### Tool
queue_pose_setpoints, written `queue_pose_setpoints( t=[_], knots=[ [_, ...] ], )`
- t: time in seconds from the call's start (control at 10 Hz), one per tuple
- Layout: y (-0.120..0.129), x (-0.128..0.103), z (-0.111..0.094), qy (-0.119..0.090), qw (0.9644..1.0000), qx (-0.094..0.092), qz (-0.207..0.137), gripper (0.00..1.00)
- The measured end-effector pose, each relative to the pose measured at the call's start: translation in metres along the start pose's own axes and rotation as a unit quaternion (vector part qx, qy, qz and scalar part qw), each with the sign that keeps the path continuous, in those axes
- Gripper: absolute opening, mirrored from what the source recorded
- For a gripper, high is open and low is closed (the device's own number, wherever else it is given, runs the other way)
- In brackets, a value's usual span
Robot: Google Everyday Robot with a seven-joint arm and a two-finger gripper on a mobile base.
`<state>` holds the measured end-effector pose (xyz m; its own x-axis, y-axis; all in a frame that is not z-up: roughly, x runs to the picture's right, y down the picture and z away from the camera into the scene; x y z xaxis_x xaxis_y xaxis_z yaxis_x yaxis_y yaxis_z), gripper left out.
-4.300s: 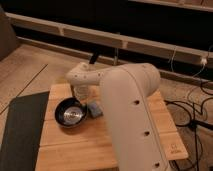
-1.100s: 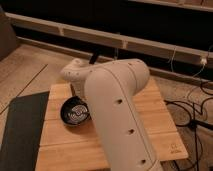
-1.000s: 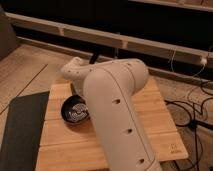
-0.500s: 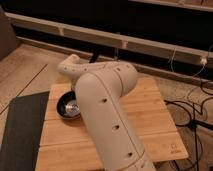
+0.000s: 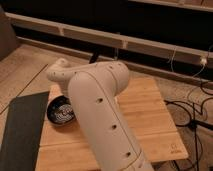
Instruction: Drag the ceramic bowl in a circle
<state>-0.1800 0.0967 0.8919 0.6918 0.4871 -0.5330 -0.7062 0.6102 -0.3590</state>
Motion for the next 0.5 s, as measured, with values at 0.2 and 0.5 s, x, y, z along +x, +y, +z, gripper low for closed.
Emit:
queue_pose_setpoints(
  t=[0.2,0.5],
  knots=[
    [0.0,0.034,0.009,0.021,0.9994,-0.001,0.026,0.0],
    [-0.029,0.062,0.006,0.041,0.9958,0.012,0.081,0.0]
  ],
)
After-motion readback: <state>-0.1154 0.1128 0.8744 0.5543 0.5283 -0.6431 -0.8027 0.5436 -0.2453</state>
